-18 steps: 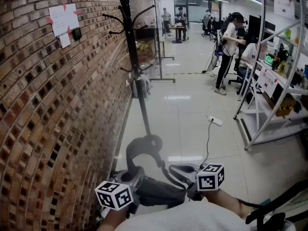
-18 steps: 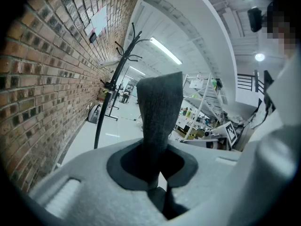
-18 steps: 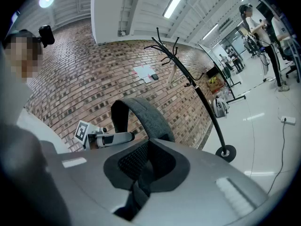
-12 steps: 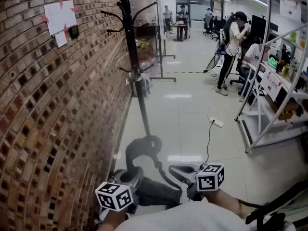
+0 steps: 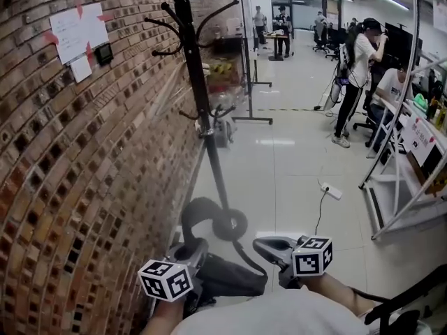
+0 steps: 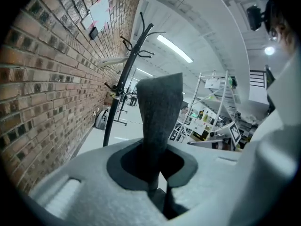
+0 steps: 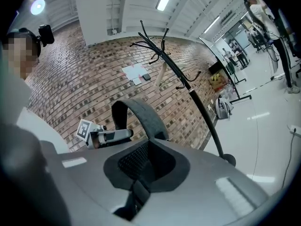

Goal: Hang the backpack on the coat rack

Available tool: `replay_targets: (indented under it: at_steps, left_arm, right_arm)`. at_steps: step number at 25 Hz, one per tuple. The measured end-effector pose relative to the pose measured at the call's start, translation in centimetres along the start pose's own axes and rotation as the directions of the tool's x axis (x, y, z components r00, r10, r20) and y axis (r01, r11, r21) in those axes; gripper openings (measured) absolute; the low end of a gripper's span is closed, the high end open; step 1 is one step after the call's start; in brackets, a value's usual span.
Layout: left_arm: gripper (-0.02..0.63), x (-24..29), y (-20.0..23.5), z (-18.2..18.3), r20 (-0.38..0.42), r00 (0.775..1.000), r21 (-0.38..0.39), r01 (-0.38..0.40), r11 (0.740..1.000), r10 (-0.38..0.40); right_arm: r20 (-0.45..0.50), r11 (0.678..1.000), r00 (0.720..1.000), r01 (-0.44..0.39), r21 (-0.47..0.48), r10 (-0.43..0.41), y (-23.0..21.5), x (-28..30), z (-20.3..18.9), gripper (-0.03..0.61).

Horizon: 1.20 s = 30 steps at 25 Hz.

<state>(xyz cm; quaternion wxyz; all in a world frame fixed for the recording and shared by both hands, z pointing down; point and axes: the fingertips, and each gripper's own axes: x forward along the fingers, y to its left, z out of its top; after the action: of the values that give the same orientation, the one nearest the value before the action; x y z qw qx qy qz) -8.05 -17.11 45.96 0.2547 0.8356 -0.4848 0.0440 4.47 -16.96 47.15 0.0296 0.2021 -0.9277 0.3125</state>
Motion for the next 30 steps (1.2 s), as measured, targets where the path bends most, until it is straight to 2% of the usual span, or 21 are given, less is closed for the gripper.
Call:
replay_targets:
  at_steps: [5, 10, 17, 30]
  left_arm:
    - [0.037, 3.1, 1.6, 3.8, 0.056, 0.998, -0.026, -0.036, 0.999, 0.038]
    - [0.037, 7.0, 3.2, 7.4, 0.089, 0.996, -0.019, -0.014, 1.0, 0.015]
    - [0.037, 12.0, 7.7, 12.0, 0.107, 0.994, -0.008, 0.017, 1.0, -0.016]
    - [0.037, 21.4, 16.6, 15.5, 0.011, 0.997, 0.007, 0.07, 0.998, -0.07]
  right_arm:
    - [-0.016, 1.0, 1.0, -0.002, -0.028, 0.002, -2.9, -0.7, 3.0, -0.002]
    - [0.014, 0.999, 0.999, 0.037, -0.022, -0.037, -6.1, -0.4, 5.2, -0.002]
    - [0.014, 0.997, 0.996, 0.083, -0.006, -0.083, -10.4, 2.7, 7.5, -0.002]
    - [0.001, 0.992, 0.993, 0.119, 0.049, -0.119, -17.2, 11.9, 12.7, -0.002]
